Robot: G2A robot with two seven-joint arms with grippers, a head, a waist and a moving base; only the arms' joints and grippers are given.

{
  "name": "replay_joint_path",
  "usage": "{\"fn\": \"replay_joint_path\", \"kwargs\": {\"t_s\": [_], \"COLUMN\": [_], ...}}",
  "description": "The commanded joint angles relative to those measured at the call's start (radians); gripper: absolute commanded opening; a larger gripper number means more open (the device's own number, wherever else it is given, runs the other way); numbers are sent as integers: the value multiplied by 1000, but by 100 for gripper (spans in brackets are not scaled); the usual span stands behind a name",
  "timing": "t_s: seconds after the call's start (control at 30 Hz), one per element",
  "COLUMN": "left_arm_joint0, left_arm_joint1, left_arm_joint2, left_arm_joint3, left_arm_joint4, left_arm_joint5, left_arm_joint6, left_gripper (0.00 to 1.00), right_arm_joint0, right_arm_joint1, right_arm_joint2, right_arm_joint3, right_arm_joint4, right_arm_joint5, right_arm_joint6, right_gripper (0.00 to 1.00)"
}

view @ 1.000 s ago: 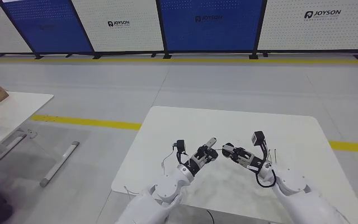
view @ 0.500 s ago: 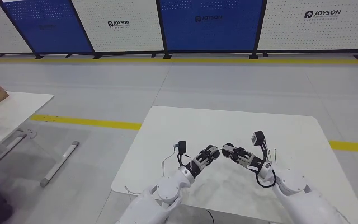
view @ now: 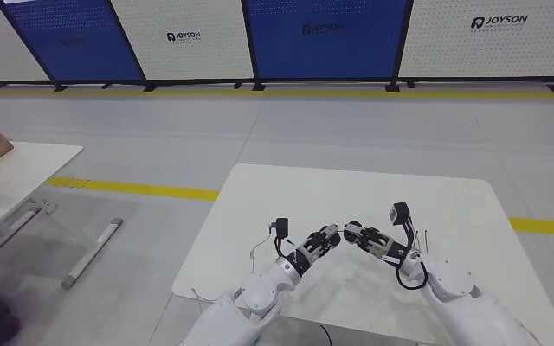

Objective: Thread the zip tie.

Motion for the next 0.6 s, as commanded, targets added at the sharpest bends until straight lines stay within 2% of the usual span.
{"fn": "replay_joint_path", "kwargs": {"t_s": [0.0, 0.07, 0.1, 0.2, 0.23, 0.57], "left_arm_joint0": [2, 4, 5, 7, 8, 12], "left_arm_joint1": [0, 1, 1, 1, 2, 3], "left_arm_joint2": [-2, -3, -4, -6, -6, -11], "left_arm_joint3": [-1, -1, -1, 0, 0, -3], "left_arm_joint4": [3, 8, 10, 17, 20, 33], "left_arm_joint5": [-1, -2, -3, -4, -5, -6], "left_arm_joint6": [-2, -3, -3, -5, -8, -15], "left_gripper": [32, 26, 17, 2, 0, 0], "right_arm_joint0": [0, 0, 0, 0, 0, 0], "right_arm_joint1": [0, 0, 0, 0, 0, 0], "right_arm_joint2": [0, 0, 0, 0, 0, 0], "right_arm_joint3": [0, 0, 0, 0, 0, 0], "right_arm_joint4": [0, 0, 0, 0, 0, 0], "right_arm_joint5": [0, 0, 0, 0, 0, 0], "right_arm_joint6": [0, 0, 0, 0, 0, 0], "right_gripper": [0, 0, 0, 0, 0, 0]}}
